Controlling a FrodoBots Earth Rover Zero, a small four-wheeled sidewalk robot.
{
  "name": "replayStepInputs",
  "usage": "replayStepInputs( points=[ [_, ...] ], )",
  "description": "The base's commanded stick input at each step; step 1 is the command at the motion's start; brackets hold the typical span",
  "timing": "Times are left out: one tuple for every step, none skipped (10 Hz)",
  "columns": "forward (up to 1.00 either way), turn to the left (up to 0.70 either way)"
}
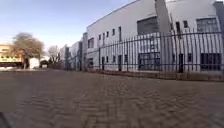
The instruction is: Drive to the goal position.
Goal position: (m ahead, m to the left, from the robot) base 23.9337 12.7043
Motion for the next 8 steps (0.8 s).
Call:
replayStepInputs(
  points=[
    [1.0, 0.27],
    [1.0, 0.27],
    [1.0, 0.27],
    [1.0, 0.27],
    [1.0, 0.27],
    [1.0, 0.27],
    [1.0, 0.27],
    [1.0, 0.27]
  ],
)
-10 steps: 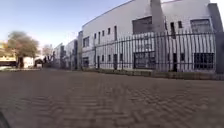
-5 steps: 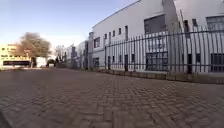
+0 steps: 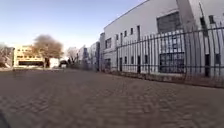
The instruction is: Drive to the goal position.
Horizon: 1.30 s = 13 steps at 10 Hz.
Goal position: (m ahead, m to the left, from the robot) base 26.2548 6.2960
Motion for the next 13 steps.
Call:
replayStepInputs(
  points=[
    [1.0, 0.27],
    [1.0, 0.27],
    [1.0, 0.27],
    [1.0, 0.27],
    [1.0, 0.27],
    [1.0, 0.27],
    [1.0, 0.27],
    [1.0, 0.27],
    [1.0, 0.27],
    [1.0, 0.27],
    [1.0, 0.27],
    [1.0, 0.27],
    [1.0, 0.27]
  ],
)
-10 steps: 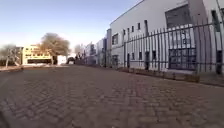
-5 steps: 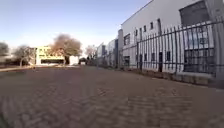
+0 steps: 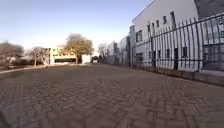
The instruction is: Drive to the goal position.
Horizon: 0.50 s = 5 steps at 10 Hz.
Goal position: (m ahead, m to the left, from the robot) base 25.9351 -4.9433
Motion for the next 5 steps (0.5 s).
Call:
replayStepInputs(
  points=[
    [1.0, 0.27],
    [1.0, 0.27],
    [1.0, 0.14],
    [1.0, 0.01],
    [1.0, 0.0]
  ],
)
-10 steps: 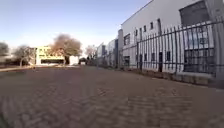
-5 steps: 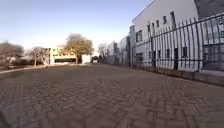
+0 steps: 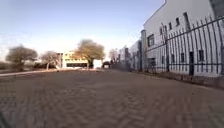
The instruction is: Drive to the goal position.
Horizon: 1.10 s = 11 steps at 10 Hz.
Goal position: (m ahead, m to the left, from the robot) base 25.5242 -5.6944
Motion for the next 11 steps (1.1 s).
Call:
replayStepInputs(
  points=[
    [1.0, 0.0],
    [1.0, 0.0],
    [1.0, 0.0],
    [1.0, 0.0],
    [1.0, 0.0],
    [1.0, 0.0],
    [1.0, 0.0],
    [1.0, 0.0],
    [1.0, 0.0],
    [1.0, 0.0],
    [1.0, 0.0]
  ],
)
